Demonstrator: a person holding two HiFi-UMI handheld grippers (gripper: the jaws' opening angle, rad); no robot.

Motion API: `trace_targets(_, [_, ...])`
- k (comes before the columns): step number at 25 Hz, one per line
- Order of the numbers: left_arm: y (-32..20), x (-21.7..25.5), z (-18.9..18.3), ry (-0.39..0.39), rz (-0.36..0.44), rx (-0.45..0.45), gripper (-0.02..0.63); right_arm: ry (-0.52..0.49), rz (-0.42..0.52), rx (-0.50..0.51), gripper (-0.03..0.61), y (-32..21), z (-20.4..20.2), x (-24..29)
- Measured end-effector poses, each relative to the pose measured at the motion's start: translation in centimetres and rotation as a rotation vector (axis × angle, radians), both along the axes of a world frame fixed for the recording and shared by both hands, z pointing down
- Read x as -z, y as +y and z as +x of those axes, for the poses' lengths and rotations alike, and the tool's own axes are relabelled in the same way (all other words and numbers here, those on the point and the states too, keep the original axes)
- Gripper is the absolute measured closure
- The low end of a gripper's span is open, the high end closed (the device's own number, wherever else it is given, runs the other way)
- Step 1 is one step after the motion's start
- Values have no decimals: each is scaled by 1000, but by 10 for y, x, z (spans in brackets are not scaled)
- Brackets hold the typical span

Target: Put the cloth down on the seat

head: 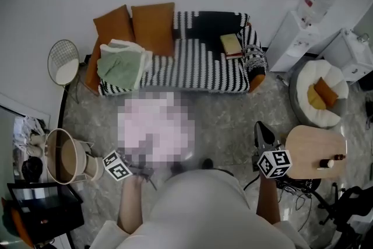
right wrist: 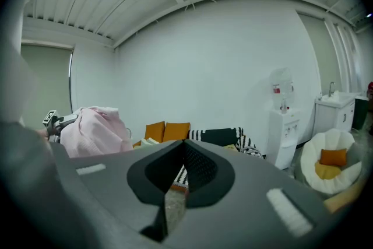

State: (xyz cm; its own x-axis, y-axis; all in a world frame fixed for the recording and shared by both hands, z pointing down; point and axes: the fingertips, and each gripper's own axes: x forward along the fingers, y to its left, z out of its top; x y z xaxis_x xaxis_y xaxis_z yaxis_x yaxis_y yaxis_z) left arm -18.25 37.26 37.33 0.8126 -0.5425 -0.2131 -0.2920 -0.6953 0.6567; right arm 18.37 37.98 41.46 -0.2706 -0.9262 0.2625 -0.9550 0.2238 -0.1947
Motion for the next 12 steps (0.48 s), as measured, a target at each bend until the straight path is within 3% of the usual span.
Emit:
trace_targets(7, [6,-6,27,46,-10,41,466,8,-23,4,575,2,43,-17])
trace_targets(12, [8,-9,53,34,-7,64,466,27,-31,42,575,0,70,-24])
